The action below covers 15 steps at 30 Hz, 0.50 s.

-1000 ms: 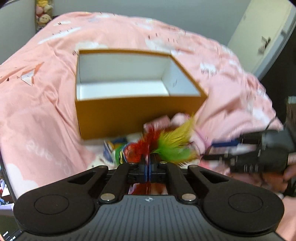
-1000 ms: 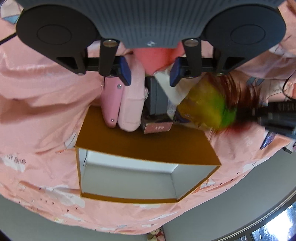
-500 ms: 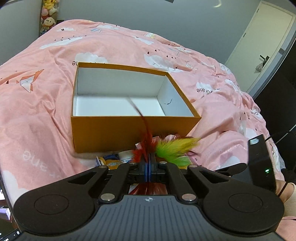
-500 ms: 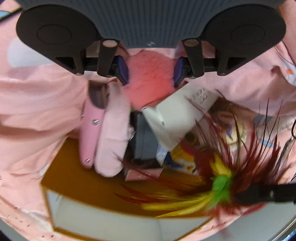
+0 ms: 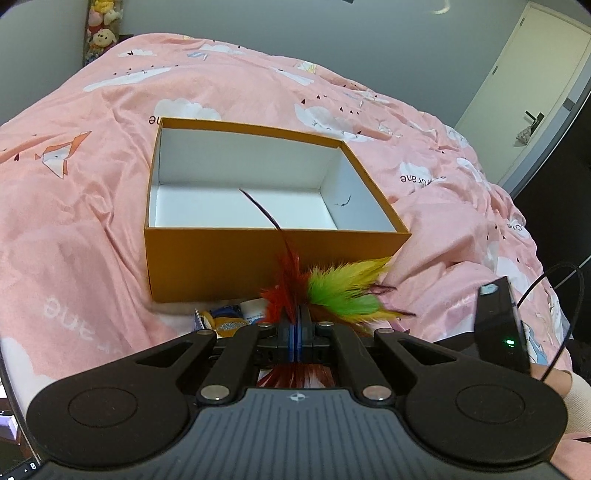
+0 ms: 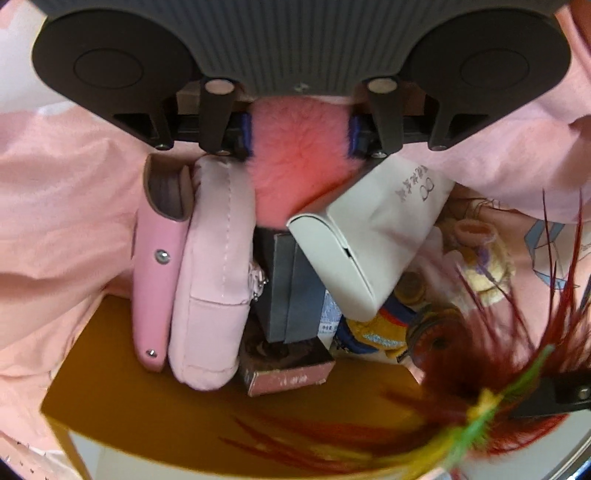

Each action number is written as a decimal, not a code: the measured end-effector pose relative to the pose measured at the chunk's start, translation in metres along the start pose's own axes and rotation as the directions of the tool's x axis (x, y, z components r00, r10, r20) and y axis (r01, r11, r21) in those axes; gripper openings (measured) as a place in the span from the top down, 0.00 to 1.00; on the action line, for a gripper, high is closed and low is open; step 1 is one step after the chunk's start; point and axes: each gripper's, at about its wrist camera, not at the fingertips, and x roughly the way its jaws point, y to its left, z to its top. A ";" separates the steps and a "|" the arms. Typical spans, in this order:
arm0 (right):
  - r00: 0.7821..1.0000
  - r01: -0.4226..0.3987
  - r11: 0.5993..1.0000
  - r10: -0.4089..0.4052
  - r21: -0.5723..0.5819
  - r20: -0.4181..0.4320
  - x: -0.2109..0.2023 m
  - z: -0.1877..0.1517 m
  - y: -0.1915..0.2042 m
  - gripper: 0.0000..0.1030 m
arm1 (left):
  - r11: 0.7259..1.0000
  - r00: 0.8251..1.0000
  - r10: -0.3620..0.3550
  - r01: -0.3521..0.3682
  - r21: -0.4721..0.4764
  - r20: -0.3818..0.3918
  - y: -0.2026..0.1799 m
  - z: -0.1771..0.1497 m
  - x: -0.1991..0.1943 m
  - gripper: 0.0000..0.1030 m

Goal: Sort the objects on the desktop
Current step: 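Lift the feather toy with the left tool while the right tool grasps the pink pompom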

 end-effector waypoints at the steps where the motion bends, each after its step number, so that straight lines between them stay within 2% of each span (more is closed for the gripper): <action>1: 1.000 0.005 1.000 -0.005 -0.006 0.012 -0.005 0.000 0.001 0.55 | 1.000 1.000 0.000 0.000 -0.001 0.004 0.000 0.001 -0.001 0.99; 6: 0.997 0.011 1.000 -0.010 -0.009 0.075 -0.033 -0.001 0.001 0.57 | 1.000 1.000 -0.015 0.015 -0.006 0.015 0.003 0.003 -0.007 0.99; 7: 0.996 0.007 1.000 -0.007 -0.002 0.089 -0.040 -0.001 0.000 0.61 | 1.000 1.000 -0.018 0.018 -0.004 0.019 0.003 0.005 -0.008 0.99; 8: 0.995 0.003 1.000 -0.003 0.002 0.104 -0.046 0.000 -0.001 0.71 | 1.000 1.000 -0.019 0.019 -0.003 0.023 0.003 0.006 -0.009 0.99; 10: 0.990 -0.011 1.000 0.010 0.010 0.143 -0.060 0.002 -0.004 0.98 | 1.000 0.999 -0.023 0.023 0.004 0.030 0.002 0.008 -0.011 0.99; 12: 0.986 -0.038 0.999 0.033 0.027 0.166 -0.068 0.005 -0.008 1.00 | 1.000 0.999 -0.028 0.028 0.013 0.037 0.001 0.011 -0.012 0.99; 15: 0.986 -0.025 1.000 0.022 0.016 0.162 -0.061 0.010 -0.014 1.00 | 0.999 0.999 -0.032 0.030 0.028 0.044 -0.001 0.013 -0.013 0.99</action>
